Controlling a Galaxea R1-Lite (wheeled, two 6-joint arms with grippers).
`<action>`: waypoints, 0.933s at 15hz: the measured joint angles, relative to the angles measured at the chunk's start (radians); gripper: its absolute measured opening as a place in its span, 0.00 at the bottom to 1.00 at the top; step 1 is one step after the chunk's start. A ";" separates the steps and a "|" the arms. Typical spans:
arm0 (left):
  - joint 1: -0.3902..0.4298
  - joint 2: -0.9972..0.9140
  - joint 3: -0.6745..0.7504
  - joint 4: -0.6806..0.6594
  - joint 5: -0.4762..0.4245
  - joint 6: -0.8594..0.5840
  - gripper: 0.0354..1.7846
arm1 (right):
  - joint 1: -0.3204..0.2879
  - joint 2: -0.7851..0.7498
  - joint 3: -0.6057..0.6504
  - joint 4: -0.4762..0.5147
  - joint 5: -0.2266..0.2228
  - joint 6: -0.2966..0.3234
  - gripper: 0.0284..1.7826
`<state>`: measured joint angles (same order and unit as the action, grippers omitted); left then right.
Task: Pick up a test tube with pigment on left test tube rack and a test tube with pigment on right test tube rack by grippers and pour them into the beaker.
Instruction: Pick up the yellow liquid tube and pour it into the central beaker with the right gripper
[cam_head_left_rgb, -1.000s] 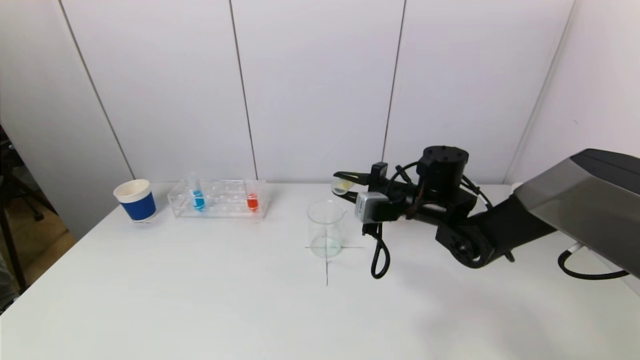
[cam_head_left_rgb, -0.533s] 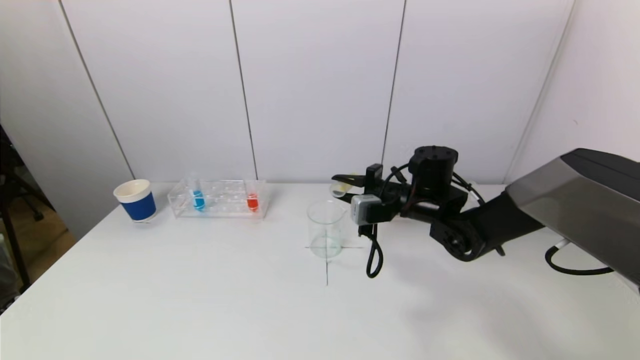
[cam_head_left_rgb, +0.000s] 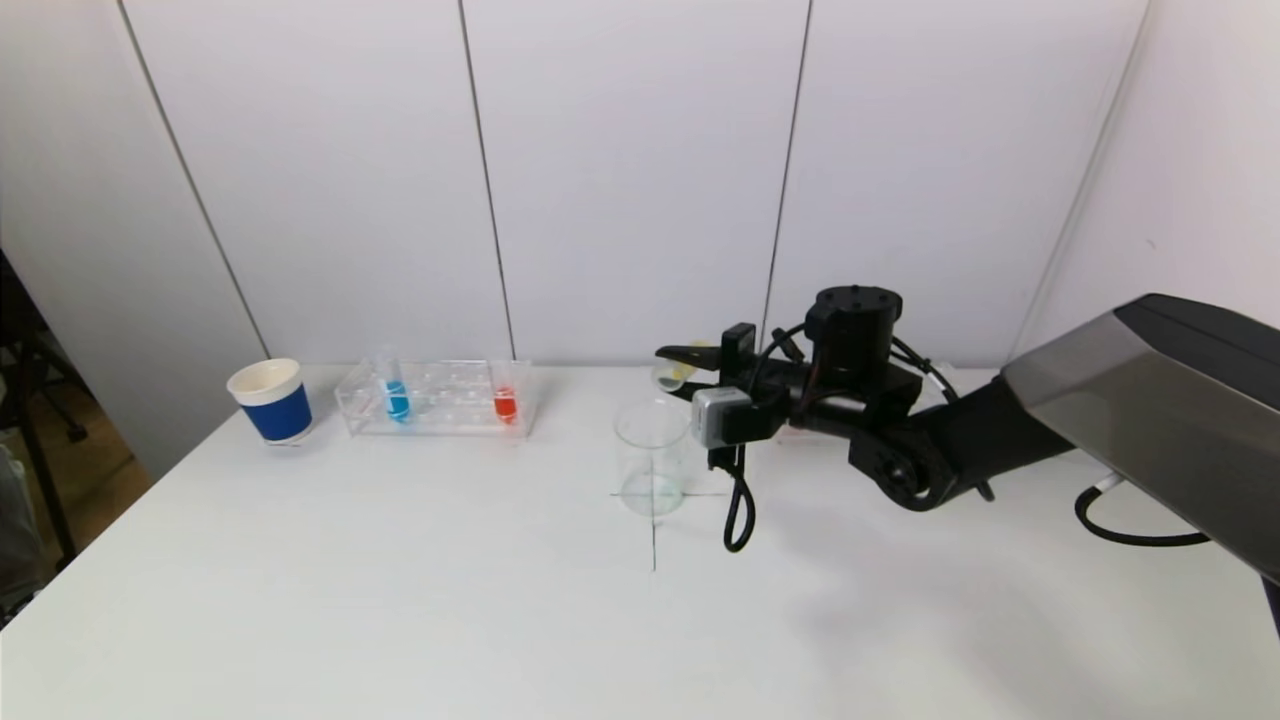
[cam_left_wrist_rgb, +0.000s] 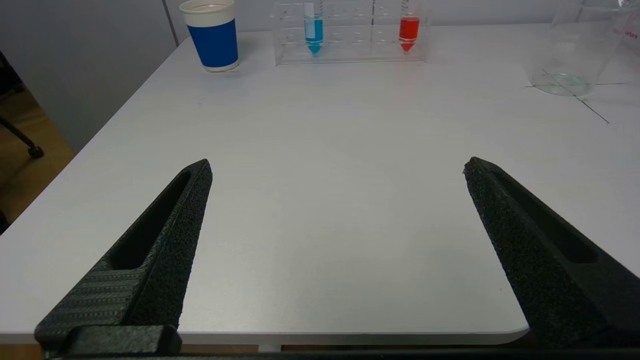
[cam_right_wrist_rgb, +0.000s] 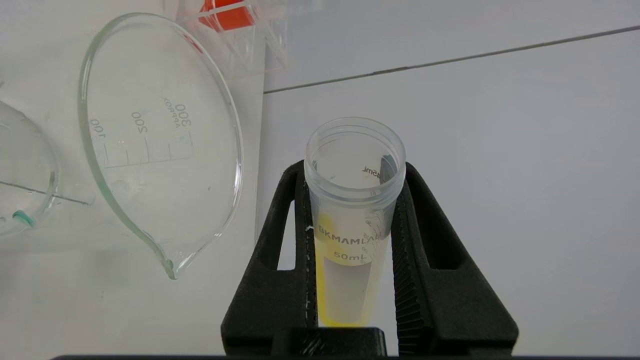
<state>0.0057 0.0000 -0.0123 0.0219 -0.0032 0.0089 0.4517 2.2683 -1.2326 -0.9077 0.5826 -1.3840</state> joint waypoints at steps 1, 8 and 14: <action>0.000 0.000 0.000 0.000 0.000 0.000 0.99 | 0.001 0.001 -0.002 0.007 -0.004 -0.011 0.26; 0.000 0.000 0.000 0.000 0.000 0.000 0.99 | 0.009 0.001 -0.016 0.033 -0.011 -0.063 0.26; 0.000 0.000 0.000 0.000 0.000 0.000 0.99 | 0.017 0.004 -0.044 0.064 -0.020 -0.099 0.26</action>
<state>0.0057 0.0000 -0.0123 0.0215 -0.0032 0.0089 0.4685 2.2721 -1.2768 -0.8436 0.5623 -1.4826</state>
